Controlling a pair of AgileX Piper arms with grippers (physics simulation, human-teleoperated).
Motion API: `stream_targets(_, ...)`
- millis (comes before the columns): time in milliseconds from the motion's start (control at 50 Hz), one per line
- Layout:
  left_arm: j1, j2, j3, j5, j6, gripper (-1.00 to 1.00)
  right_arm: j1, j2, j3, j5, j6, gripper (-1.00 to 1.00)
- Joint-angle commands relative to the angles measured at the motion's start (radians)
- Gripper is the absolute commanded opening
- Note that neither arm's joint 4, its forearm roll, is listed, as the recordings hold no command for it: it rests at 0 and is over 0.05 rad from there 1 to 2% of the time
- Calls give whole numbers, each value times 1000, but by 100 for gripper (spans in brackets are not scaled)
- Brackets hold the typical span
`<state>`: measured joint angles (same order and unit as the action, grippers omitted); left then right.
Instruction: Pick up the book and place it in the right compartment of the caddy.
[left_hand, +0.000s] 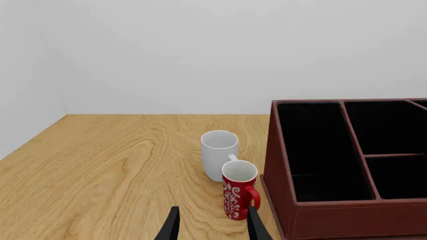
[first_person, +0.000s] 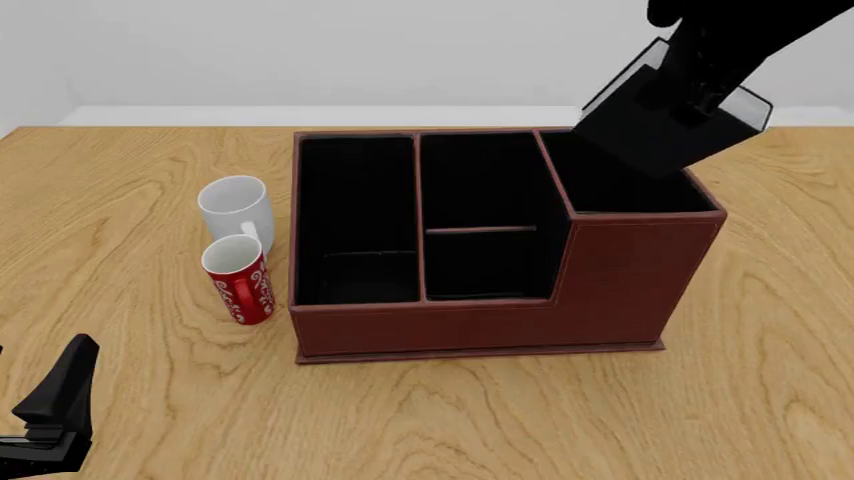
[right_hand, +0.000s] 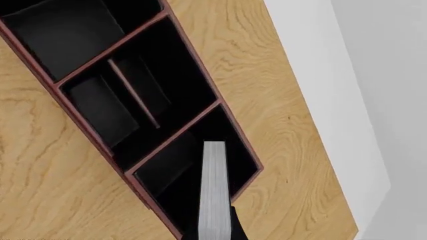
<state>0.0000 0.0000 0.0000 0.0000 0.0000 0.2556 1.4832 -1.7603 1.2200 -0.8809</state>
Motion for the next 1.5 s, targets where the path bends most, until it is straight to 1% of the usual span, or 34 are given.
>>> stream_targets(20, 0, 0, 0, 0, 0, 100, -2, 11, 2, 0, 20, -100)
stream_targets(220, 0, 0, 0, 0, 0, 100, 1, 24, 1, 0, 25, -100)
stream_targets(520, 0, 0, 0, 0, 0, 100, 22, 39, 1, 0, 50, -100)
stream_targets(740, 0, 0, 0, 0, 0, 100, 19, 56, 3, 0, 50, -100)
stream_targets(760, 0, 0, 0, 0, 0, 100, 10, 56, 17, 0, 35, -100)
stream_targets(800, 0, 0, 0, 0, 0, 100, 15, 56, 18, 0, 46, -100)
stream_targets(820, 0, 0, 0, 0, 0, 100, 11, 55, 23, 0, 41, -100)
stream_targets(1060, 0, 0, 0, 0, 0, 100, 6, 53, 43, 0, 53, -100)
stream_targets(1080, 0, 0, 0, 0, 0, 100, -1, 55, 42, 0, 46, -100)
stream_targets(1120, 0, 0, 0, 0, 0, 100, 5, 55, 44, 0, 54, -100)
stream_targets(1200, 0, 0, 0, 0, 0, 100, -4, 60, 43, 0, 48, -100)
stream_targets(1240, 0, 0, 0, 0, 0, 100, 9, 58, 47, 0, 63, -100)
stream_targets(1260, 0, 0, 0, 0, 0, 100, 3, 61, 45, 0, 56, -100)
stream_targets(1340, 0, 0, 0, 0, 0, 100, 6, 65, 47, 0, 61, -100)
stream_targets(1360, 0, 0, 0, 0, 0, 100, 10, 67, 46, 0, 68, -100)
stream_targets(1500, 0, 0, 0, 0, 0, 100, 14, 75, 42, 0, 78, -100)
